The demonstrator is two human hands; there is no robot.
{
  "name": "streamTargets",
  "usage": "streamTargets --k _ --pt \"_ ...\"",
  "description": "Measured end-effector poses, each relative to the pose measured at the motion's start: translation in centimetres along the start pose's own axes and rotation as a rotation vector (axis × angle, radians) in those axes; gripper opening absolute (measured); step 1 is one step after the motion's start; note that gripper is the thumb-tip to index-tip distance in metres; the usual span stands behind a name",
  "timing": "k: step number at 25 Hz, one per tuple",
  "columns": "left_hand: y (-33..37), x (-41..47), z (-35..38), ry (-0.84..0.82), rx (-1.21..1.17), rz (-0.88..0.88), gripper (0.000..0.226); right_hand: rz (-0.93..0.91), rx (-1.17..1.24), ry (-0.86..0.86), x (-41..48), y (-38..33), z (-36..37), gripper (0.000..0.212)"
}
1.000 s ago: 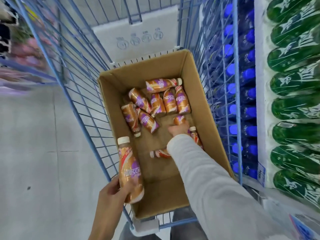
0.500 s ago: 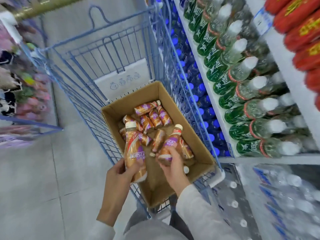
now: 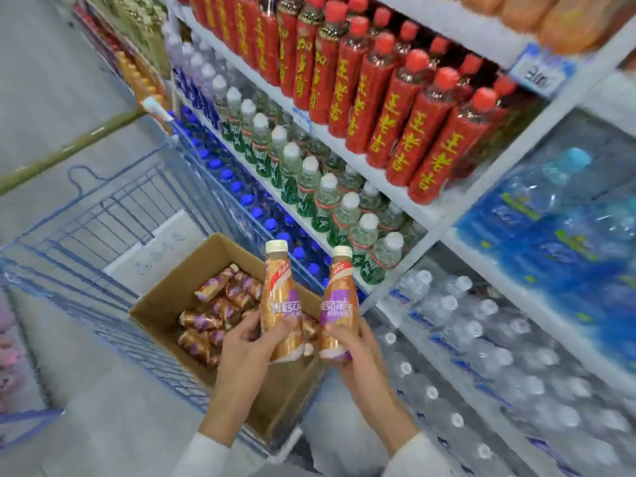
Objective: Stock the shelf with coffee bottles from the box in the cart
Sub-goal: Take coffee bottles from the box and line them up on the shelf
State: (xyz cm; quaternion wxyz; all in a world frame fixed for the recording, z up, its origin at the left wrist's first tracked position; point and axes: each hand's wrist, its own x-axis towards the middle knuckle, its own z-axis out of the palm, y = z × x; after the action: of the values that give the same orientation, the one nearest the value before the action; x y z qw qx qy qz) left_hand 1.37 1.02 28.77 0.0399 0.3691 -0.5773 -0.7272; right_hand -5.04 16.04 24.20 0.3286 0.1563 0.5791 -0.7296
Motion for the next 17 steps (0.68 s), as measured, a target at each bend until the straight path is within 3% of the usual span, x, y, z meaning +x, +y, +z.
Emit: streamTargets --k 4,9,13,17 --pt "-0.2 -3.5 7.3 -0.149 0.039 0.092 0.007 -0.159 0.012 0.061 -5.2 -3.6 -7.2 0.068" --pt "-2.0 -9.8 17.5 -0.306 0.05 0.086 0.022 -0.273 0.046 0.123 -12.0 -6.1 -17.4 0.054" --pt "-3.4 -14.5 24.9 -0.462 0.089 0.092 0.046 -0.362 0.047 0.196 -17.7 -7.6 -25.5 0.052" --pt "-3.5 -18.2 31.6 -0.583 0.124 0.101 0.03 -0.451 0.09 0.34 -22.6 -9.5 -32.0 0.06"
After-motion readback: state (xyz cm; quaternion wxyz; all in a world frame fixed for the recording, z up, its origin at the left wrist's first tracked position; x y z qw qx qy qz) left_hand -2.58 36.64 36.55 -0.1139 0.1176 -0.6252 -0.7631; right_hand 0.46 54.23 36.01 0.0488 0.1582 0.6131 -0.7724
